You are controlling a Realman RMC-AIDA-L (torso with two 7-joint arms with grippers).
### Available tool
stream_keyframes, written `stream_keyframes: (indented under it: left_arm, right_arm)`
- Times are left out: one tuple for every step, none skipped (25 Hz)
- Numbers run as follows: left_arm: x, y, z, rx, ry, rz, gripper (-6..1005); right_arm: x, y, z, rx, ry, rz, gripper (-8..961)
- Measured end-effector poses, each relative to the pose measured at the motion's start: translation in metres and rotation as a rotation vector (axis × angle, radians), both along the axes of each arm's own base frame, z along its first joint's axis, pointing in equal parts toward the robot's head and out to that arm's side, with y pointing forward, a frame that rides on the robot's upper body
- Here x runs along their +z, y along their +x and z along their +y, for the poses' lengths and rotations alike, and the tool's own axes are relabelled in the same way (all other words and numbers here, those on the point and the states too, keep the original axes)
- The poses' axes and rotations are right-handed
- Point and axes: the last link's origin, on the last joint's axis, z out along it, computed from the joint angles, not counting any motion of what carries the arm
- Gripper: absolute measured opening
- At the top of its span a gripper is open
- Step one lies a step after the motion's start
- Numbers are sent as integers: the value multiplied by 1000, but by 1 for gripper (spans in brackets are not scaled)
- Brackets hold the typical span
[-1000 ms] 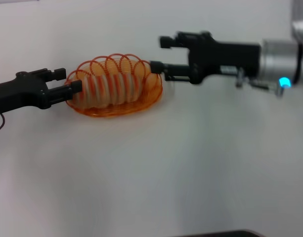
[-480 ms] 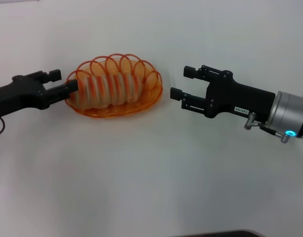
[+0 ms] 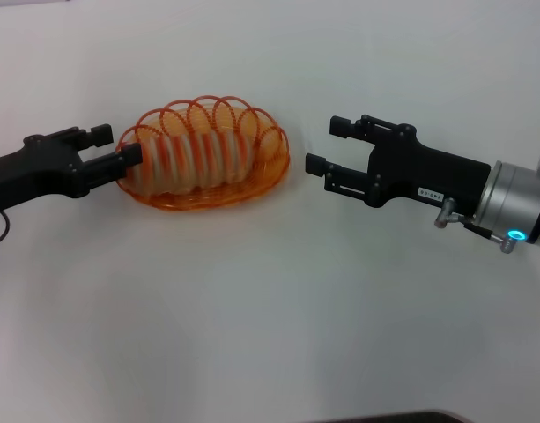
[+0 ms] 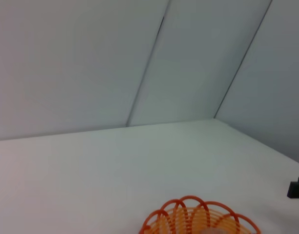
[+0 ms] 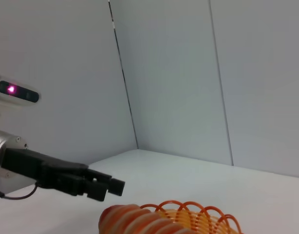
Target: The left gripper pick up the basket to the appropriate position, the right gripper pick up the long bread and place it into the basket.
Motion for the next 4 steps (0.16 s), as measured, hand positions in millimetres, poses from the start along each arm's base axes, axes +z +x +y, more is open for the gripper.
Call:
stream_keyframes:
  left_arm:
    - [0, -1, -1, 0, -2, 3, 643]
    - [0, -2, -2, 2, -4, 6, 643]
    - [1, -4, -3, 4, -2, 9, 643]
    - [2, -5, -4, 5, -1, 13, 643]
  right_arm:
    - [0, 0, 1, 0, 2, 1, 733]
    - [0, 0, 1, 0, 3, 1, 733]
    - [0, -1, 1, 0, 4, 1, 733]
    - [0, -1, 2, 0, 4, 2, 733]
